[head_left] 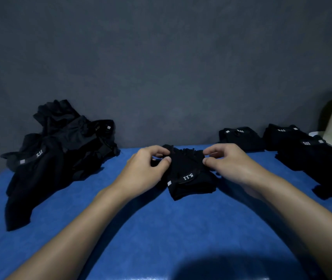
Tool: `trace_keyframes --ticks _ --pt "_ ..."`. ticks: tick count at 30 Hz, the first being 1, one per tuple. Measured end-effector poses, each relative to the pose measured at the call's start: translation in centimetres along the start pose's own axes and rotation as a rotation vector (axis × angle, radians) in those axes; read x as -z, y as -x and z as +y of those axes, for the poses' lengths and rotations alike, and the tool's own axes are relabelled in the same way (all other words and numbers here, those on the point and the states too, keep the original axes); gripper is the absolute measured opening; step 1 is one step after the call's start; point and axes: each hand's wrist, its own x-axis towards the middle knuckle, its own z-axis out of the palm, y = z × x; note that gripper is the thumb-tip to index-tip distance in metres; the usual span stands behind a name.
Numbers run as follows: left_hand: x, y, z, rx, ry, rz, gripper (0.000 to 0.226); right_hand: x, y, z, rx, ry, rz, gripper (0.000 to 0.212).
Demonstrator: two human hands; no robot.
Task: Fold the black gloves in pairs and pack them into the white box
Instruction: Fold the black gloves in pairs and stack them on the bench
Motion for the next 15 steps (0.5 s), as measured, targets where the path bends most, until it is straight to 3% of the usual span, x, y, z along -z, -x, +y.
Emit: trace_keyframes --ticks 7,15 --pt "0.1 0.2 -0.2 0.010 0.015 -0.029 0.013 -0.1 0.7 -0.7 0.035 -0.016 -0.073 0.017" --pt "0.0 0.3 0.4 -0.040 0.064 -0.001 0.018 -0.3 0.0 -0.9 0.061 -0.193 0.009 0.013"
